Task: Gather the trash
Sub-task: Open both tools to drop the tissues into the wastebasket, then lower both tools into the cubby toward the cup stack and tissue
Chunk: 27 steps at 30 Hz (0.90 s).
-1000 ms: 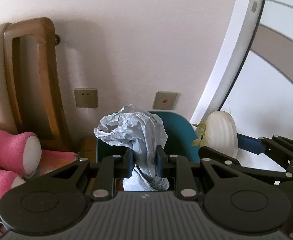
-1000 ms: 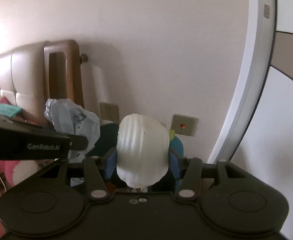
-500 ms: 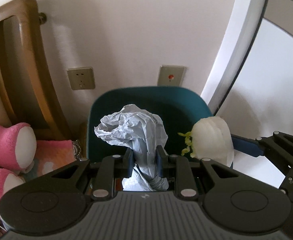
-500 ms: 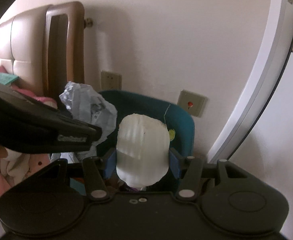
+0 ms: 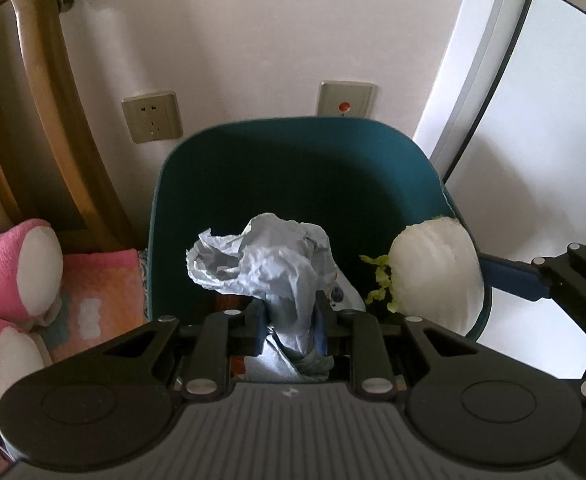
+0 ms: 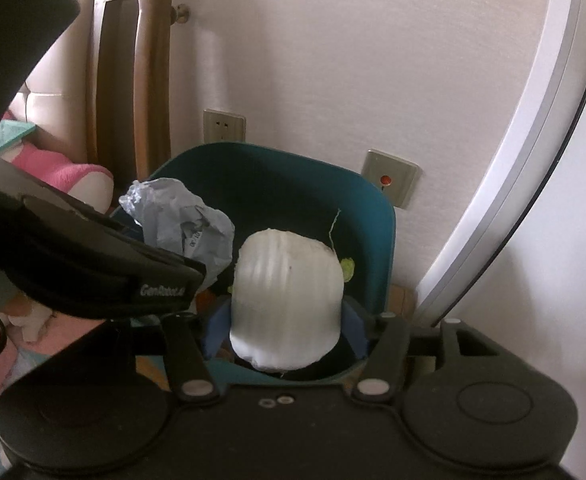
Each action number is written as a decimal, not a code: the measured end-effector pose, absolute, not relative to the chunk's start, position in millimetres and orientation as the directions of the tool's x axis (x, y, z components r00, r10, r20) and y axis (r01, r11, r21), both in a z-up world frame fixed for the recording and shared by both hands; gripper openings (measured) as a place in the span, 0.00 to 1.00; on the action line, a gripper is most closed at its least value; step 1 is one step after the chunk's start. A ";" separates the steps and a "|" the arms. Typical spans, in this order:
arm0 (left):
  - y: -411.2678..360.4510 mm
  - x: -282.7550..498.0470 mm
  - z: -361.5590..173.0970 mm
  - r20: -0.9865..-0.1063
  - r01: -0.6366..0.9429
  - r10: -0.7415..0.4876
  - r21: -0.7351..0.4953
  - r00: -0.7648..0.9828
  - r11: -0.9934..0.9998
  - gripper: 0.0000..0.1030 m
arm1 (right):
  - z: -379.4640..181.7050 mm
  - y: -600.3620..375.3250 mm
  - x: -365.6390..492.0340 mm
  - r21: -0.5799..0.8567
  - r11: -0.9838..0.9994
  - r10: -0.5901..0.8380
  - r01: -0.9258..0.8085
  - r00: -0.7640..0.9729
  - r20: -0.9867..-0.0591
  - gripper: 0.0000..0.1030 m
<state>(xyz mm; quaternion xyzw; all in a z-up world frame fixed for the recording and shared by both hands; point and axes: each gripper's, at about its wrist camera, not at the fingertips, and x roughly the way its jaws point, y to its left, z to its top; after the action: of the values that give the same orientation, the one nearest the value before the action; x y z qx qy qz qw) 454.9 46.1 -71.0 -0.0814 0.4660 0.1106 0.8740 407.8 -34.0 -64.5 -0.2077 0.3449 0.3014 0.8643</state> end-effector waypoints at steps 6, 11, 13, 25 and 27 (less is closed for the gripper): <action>47.9 452.2 -75.8 -0.840 -0.282 0.106 -0.058 0.532 0.958 0.27 | -67.3 -37.7 403.8 -0.161 0.730 0.378 -0.665 0.588 -0.715 0.64; 49.4 446.4 -75.8 -0.839 -0.296 0.101 -0.074 0.534 0.952 0.43 | -65.5 -44.9 399.1 -0.162 0.744 0.374 -0.649 0.604 -0.704 0.70; 49.2 443.3 -73.9 -0.837 -0.299 0.106 -0.072 0.538 0.952 0.50 | -63.5 -49.6 396.6 -0.159 0.753 0.375 -0.638 0.615 -0.693 0.72; 36.9 400.2 -41.3 -0.758 -0.293 0.159 -0.044 0.633 0.955 0.69 | -41.8 -77.3 369.5 -0.073 0.782 0.442 -0.619 0.634 -0.635 0.85; 34.3 390.5 -35.3 -0.743 -0.282 0.156 -0.046 0.651 0.958 0.69 | -41.0 -82.7 365.0 -0.048 0.790 0.451 -0.611 0.633 -0.629 0.86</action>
<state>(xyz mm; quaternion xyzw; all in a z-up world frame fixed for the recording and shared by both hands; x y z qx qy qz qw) 390.5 34.3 -35.3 -0.0787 0.3998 0.1211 0.9051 365.0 -82.7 -41.0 -0.1294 0.3090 0.2970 0.8942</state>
